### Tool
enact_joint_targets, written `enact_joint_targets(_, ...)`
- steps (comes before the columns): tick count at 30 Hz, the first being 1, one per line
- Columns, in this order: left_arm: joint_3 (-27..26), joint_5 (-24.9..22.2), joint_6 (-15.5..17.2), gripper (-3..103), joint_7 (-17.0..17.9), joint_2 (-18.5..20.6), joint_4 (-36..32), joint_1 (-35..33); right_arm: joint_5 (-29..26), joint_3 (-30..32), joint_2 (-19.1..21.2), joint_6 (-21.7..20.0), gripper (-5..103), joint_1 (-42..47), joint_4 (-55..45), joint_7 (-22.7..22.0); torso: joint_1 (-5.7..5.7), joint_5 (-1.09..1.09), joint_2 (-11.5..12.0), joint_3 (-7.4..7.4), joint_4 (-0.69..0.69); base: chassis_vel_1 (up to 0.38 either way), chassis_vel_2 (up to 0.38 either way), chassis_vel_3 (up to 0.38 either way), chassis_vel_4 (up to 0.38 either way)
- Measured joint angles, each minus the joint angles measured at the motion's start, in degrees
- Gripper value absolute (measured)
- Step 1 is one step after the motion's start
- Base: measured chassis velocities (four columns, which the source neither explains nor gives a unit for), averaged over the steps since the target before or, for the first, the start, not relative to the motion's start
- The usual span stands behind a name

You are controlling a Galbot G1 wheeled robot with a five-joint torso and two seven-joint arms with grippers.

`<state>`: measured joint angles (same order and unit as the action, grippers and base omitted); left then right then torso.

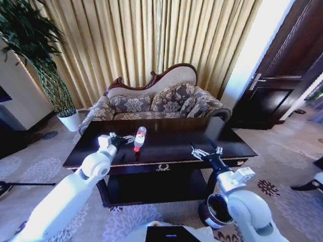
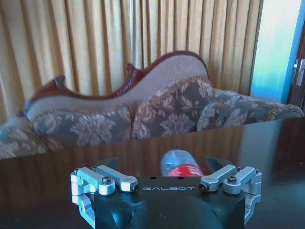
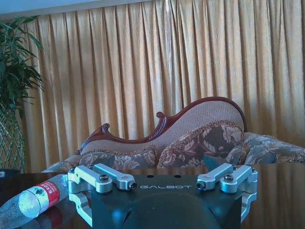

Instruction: Move to the front of the table and place the trash on the table into the trash bin.

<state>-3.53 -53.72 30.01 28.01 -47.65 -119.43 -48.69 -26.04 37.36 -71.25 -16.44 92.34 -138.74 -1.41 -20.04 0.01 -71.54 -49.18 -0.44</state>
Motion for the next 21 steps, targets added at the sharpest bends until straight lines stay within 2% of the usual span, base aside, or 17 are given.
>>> enact_joint_targets(1, 0.0, 0.0, 0.0, 100, 0.0, 0.0, 0.0, 0.0, 0.0, 0.0, 0.0, 0.0, 100, 0.0, 0.0, 0.0, 0.00, 0.00, 0.0, 0.00, 0.00, 0.000, 0.000, 0.000, 0.000)
enact_joint_targets(3, 1.9, -2.7, 2.5, 100, 3.0, -0.6, 0.5, 1.9, 0.0, 0.1, -0.1, 0.0, 100, 0.0, 0.0, 0.0, 0.00, 0.00, 0.0, 0.00, 0.00, 0.000, 0.000, 0.000, 0.000)
enact_joint_targets(6, 3.5, -4.3, 4.8, 100, 6.8, -1.3, 1.7, 2.8, 0.0, 0.4, -0.3, 0.0, 100, 0.2, -0.2, -0.1, 0.00, 0.00, 0.0, 0.00, 0.01, 0.000, 0.000, 0.000, 0.000)
enact_joint_targets(9, 4.0, -5.4, 5.8, 100, 8.3, -1.8, 2.4, 3.1, 0.0, 0.5, -0.3, 0.0, 100, 0.3, -0.4, -0.1, 0.00, 0.00, 0.0, 0.00, 0.02, 0.000, 0.000, 0.000, 0.000)
enact_joint_targets(17, 5.7, -5.1, 6.3, 100, 8.4, -3.7, 4.6, 4.8, 0.0, 0.6, -0.3, 0.0, 100, 0.5, -0.8, -0.2, 0.01, -0.01, 0.0, 0.00, 0.01, 0.000, 0.000, 0.000, 0.000)
enact_joint_targets(19, 5.8, -4.7, 6.3, 100, 8.1, -3.8, 4.6, 4.9, 0.0, 0.6, -0.3, 0.0, 100, 0.5, -0.8, -0.2, 0.01, -0.01, 0.0, 0.00, 0.01, 0.000, 0.000, 0.000, 0.000)
enact_joint_targets(20, 5.8, -3.3, 6.0, 100, 6.3, -3.8, 4.2, 4.6, 0.0, 0.6, -0.3, -0.1, 100, 0.6, -0.8, -0.2, 0.01, -0.01, 0.0, 0.00, 0.01, 0.000, 0.000, 0.000, 0.000)
enact_joint_targets(21, 5.8, -3.3, 6.0, 100, 6.3, -3.8, 4.2, 4.6, 0.0, 0.6, -0.3, -0.1, 100, 0.6, -0.8, -0.2, 0.01, -0.01, 0.0, 0.00, 0.01, 0.000, 0.000, 0.000, 0.000)
